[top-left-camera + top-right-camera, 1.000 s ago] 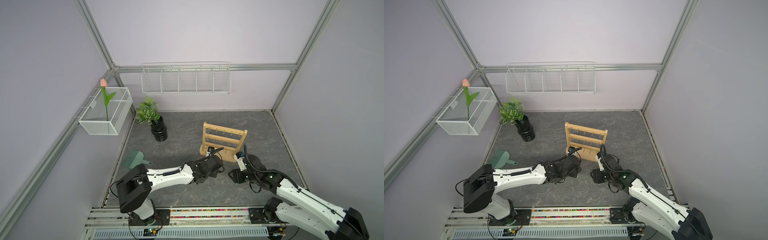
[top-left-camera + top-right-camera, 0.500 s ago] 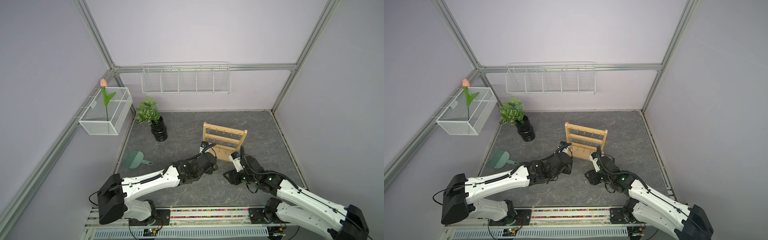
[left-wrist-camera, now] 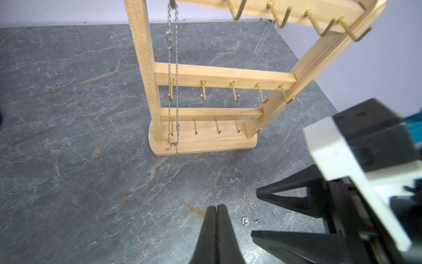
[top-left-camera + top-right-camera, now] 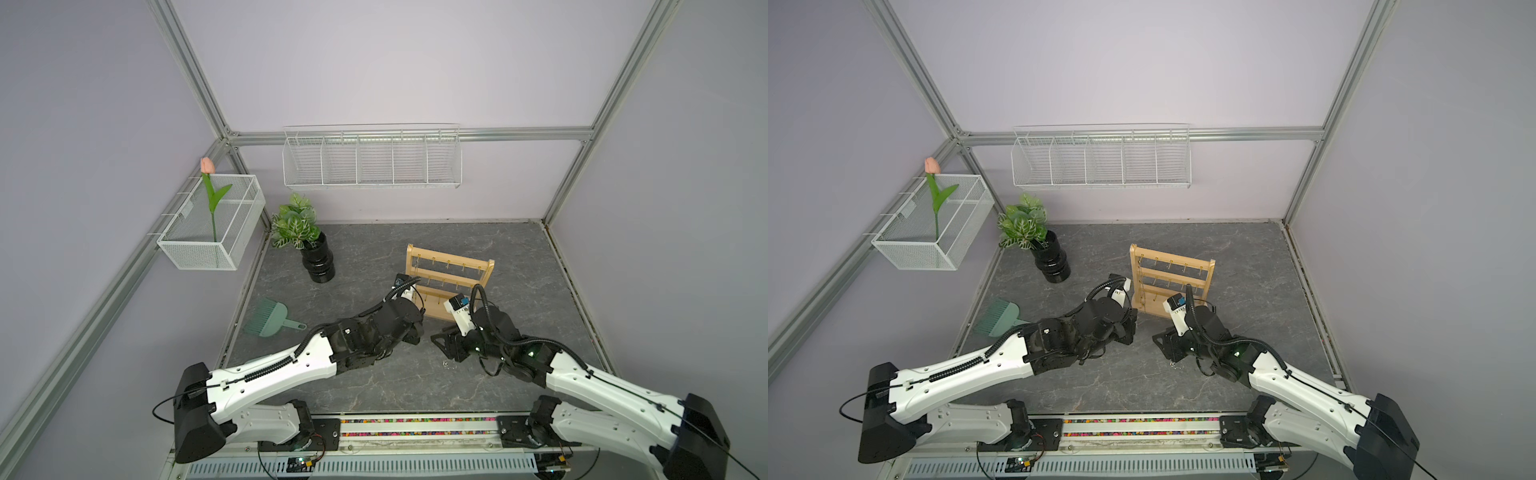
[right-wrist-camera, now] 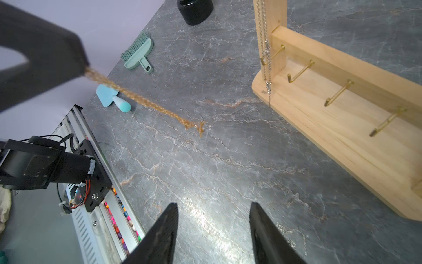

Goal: Hang the necklace on the jewelry display stand
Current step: Pick up the necklace from the center of the board.

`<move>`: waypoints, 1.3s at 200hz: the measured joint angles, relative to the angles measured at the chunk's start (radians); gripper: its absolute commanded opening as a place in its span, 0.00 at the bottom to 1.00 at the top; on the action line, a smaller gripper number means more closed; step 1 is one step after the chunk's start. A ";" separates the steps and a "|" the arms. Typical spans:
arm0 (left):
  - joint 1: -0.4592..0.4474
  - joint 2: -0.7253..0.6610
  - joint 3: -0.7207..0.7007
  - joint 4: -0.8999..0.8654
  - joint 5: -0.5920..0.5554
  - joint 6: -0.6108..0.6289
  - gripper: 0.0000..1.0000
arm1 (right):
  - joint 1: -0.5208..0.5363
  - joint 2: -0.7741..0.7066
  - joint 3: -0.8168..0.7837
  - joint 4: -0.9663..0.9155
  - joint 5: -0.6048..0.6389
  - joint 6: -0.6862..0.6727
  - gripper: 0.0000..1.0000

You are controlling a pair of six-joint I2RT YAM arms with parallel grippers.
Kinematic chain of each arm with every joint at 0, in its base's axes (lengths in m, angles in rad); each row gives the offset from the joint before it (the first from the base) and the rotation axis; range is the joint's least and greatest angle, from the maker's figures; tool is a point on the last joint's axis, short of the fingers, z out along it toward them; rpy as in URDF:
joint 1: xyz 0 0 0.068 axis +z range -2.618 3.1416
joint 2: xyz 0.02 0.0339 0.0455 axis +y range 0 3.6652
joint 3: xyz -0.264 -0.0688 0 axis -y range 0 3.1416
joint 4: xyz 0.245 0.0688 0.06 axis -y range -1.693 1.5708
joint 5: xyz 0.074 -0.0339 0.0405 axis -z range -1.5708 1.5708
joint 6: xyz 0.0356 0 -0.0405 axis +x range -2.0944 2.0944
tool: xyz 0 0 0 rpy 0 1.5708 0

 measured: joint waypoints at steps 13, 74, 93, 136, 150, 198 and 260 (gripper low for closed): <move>0.000 -0.021 0.000 0.000 0.004 0.011 0.00 | 0.001 0.015 0.000 0.027 -0.007 -0.010 0.55; 0.000 -0.065 0.050 -0.007 0.028 0.056 0.00 | 0.004 0.038 -0.006 0.229 -0.090 -0.071 0.64; 0.000 -0.066 0.063 -0.008 0.035 0.064 0.00 | 0.004 0.063 -0.011 0.287 -0.125 -0.087 0.66; 0.000 -0.067 0.074 -0.014 0.051 0.071 0.00 | 0.003 0.086 -0.033 0.393 -0.171 -0.111 0.60; 0.000 -0.068 0.076 -0.014 0.055 0.074 0.00 | 0.003 0.094 -0.033 0.411 -0.172 -0.119 0.49; 0.000 -0.074 0.076 -0.014 0.057 0.074 0.00 | 0.001 0.101 -0.041 0.431 -0.179 -0.119 0.24; 0.000 -0.090 0.076 -0.014 0.057 0.074 0.00 | -0.005 0.131 -0.042 0.443 -0.181 -0.120 0.15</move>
